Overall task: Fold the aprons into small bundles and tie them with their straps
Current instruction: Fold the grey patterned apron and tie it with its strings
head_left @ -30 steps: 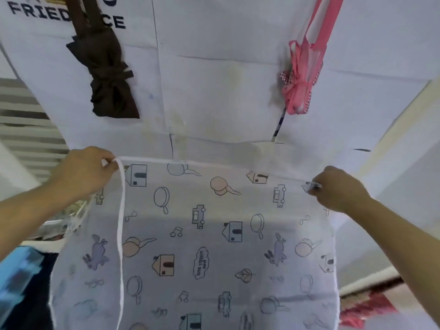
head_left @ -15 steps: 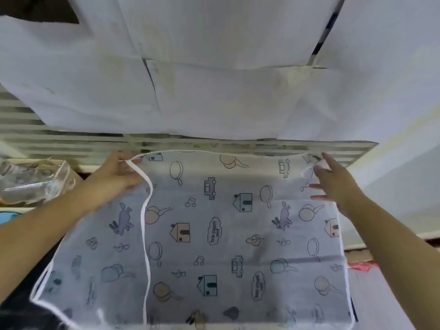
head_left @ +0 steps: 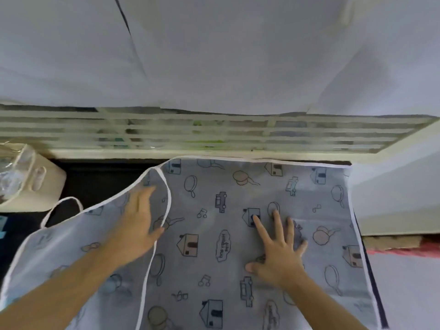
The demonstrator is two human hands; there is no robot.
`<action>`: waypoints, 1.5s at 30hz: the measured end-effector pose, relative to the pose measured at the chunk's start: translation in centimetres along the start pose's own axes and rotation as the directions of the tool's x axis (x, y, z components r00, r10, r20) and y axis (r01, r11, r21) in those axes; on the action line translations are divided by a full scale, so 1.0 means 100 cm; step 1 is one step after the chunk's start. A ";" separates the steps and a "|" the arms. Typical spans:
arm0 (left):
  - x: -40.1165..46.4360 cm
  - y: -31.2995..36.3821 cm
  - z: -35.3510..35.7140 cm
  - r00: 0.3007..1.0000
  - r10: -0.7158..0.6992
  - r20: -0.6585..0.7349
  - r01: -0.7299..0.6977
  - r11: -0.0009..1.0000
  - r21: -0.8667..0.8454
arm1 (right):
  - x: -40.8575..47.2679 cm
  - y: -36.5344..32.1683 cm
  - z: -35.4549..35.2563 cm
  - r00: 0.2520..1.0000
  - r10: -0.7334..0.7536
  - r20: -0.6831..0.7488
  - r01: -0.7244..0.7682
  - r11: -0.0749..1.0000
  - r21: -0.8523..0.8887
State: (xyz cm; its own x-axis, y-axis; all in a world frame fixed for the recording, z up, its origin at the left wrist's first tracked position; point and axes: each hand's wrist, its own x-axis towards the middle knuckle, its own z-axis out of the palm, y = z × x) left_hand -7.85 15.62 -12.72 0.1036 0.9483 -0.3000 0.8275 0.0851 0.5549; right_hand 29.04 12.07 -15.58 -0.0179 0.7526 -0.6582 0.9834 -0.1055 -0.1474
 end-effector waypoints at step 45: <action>-0.070 0.050 0.101 0.873 -0.192 0.449 -0.030 0.896 0.442 | -0.100 0.176 0.059 0.854 0.470 -0.220 -0.340 0.827 0.447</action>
State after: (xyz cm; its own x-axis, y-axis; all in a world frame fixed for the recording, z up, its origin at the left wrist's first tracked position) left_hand 1.12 6.33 -15.68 0.1788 0.6740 -0.7168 0.9827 -0.0873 0.1631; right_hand 45.43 -1.15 -15.89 0.4871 0.7367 -0.4691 0.7391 -0.6338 -0.2279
